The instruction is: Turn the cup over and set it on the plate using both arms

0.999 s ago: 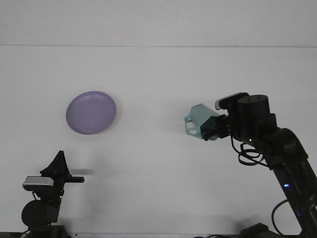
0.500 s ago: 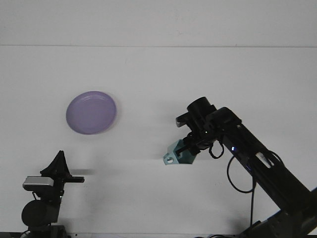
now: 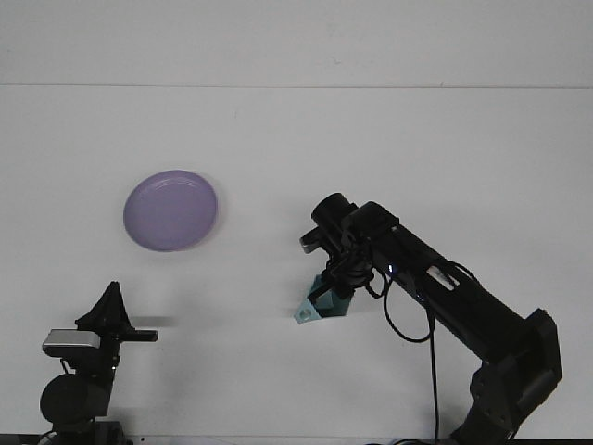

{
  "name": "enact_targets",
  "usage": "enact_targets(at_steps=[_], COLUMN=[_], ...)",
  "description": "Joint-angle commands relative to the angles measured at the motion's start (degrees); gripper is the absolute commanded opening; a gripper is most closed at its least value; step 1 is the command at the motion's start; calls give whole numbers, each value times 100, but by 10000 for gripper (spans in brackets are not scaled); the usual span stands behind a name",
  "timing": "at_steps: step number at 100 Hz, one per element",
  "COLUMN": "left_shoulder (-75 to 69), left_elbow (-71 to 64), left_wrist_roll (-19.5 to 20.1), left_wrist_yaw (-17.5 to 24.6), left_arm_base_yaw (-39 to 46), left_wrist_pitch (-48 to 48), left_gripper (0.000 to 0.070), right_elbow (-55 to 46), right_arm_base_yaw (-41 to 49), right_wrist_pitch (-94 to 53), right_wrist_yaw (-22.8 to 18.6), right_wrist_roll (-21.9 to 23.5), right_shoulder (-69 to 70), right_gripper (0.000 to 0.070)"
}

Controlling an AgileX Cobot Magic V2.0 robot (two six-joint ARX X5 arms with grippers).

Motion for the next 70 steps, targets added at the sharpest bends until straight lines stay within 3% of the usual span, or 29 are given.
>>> enact_targets(at_steps=[1,5,15,19,36,56,64,70], left_shoulder=[-7,-7,-7,-7,-7,-7,-7,-2], left_elbow=[-105,-105,-105,-105,-105,13,162,319], left_wrist_roll=[-11,-11,-13,-13,-63,-1215,-1504,-1602], left_wrist_yaw=[-11,-11,-11,-11,-11,-11,31,254], left_arm_base_yaw=[11,11,11,11,11,9,9,9], left_wrist_pitch=[87,87,87,85,107,243,232,208], left_gripper=[15,15,15,15,16,12,12,12], right_elbow=[153,153,153,153,212,776,933,922], right_arm_base_yaw=[42,42,42,42,42,-70,-109,-155], right_wrist_pitch=[-4,-7,-15,-24,-57,-516,-398,-101], right_wrist_yaw=[0,0,2,0,2,11,13,46], right_wrist_roll=[-90,-127,-160,-162,-184,-199,-181,-179], right_shoulder=[142,142,142,142,140,-190,-551,-890], right_gripper=[13,40,199,230,230,229,226,171])
